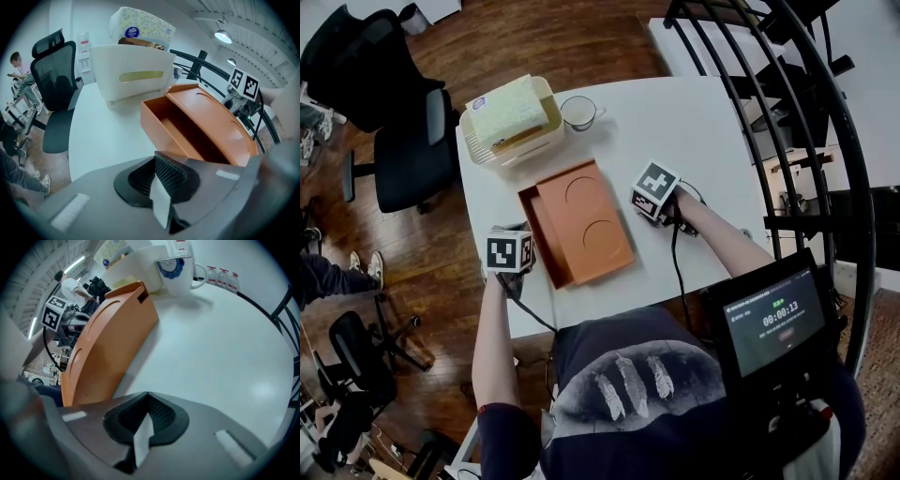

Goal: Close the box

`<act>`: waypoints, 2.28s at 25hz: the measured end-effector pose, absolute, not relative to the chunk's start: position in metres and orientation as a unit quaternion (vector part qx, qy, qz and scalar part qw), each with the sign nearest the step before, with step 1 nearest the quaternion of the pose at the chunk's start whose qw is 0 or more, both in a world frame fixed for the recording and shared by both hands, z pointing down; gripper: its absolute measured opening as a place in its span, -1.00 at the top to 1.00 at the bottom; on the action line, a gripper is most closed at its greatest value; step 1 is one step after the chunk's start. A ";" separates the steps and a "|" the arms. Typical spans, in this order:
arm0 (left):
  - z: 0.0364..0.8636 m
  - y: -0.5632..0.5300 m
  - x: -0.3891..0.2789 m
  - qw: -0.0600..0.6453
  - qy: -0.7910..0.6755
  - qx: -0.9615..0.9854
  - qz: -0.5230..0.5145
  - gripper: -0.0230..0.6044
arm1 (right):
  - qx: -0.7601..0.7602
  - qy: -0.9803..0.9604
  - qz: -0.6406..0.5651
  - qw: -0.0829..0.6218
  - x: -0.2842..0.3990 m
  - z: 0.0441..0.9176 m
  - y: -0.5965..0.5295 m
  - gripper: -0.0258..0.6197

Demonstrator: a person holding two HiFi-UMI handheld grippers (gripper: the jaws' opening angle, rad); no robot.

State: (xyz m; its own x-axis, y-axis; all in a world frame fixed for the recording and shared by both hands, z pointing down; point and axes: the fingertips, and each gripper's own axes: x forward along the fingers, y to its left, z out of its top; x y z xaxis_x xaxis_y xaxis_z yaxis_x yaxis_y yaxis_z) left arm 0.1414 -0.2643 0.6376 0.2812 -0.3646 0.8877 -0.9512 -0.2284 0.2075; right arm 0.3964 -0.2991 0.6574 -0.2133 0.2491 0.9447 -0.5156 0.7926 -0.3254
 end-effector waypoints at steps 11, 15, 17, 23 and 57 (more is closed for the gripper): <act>0.636 -0.269 0.157 0.397 -0.459 0.704 0.368 0.88 | 0.096 -0.717 0.301 0.622 0.396 0.657 -0.298 0.91; 0.636 -0.271 0.162 0.396 -0.456 0.707 0.367 0.88 | 0.097 -0.717 0.298 0.622 0.395 0.658 -0.298 0.91; 0.636 -0.271 0.163 0.396 -0.455 0.708 0.368 0.88 | 0.096 -0.717 0.297 0.623 0.395 0.659 -0.298 0.91; 0.635 -0.272 0.164 0.395 -0.453 0.710 0.368 0.88 | 0.095 -0.715 0.297 0.625 0.394 0.658 -0.297 0.91; 0.636 -0.269 0.152 0.391 -0.469 0.692 0.385 0.88 | 0.077 -0.717 0.268 0.639 0.392 0.660 -0.297 0.90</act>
State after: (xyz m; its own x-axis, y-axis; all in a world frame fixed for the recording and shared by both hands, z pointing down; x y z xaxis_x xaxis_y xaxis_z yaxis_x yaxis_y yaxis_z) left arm 0.1522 -0.2689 0.6361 0.2628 -0.3486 0.8997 -0.9504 -0.2545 0.1790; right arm 0.3917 -0.2969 0.6602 -0.1720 0.2319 0.9574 -0.4532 0.8443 -0.2859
